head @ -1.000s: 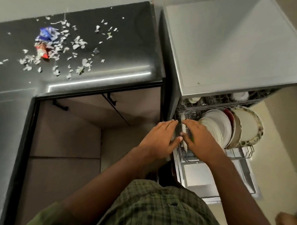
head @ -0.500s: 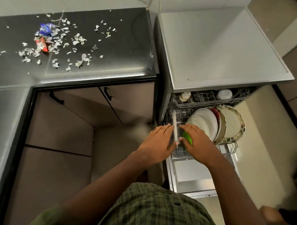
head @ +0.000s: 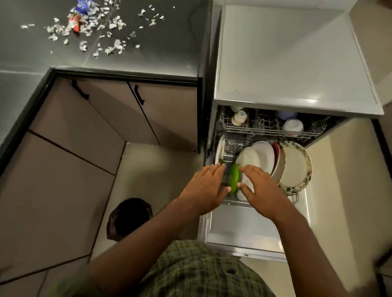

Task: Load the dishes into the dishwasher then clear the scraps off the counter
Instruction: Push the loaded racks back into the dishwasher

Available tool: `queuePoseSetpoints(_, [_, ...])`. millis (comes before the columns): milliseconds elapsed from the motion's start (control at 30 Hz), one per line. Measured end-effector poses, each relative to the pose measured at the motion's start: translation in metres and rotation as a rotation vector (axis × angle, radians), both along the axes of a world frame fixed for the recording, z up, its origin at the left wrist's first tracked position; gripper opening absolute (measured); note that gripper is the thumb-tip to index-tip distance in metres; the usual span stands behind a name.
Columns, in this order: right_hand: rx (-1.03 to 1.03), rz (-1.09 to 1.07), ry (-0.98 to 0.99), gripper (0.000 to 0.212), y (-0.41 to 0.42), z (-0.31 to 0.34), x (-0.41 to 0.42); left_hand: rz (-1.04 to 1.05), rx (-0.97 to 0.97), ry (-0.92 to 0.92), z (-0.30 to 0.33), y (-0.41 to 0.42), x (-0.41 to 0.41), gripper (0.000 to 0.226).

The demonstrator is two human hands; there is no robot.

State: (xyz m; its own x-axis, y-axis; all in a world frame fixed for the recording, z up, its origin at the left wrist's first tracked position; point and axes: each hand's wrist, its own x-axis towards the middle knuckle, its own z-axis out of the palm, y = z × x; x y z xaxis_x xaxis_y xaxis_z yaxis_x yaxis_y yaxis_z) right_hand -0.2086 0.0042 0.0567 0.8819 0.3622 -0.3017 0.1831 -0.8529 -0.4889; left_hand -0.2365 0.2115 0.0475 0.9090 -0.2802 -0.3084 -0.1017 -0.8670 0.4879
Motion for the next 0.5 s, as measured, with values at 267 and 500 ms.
queuePoseSetpoints(267, [-0.032, 0.107, -0.02, 0.062, -0.061, 0.002, -0.031, 0.107, 0.05, -0.081, 0.006, -0.064, -0.05, 0.074])
queuePoseSetpoints(500, [-0.024, 0.073, -0.064, 0.066, -0.079, 0.01, -0.049, 0.089, 0.06, -0.125, 0.017, -0.086, -0.067, 0.074])
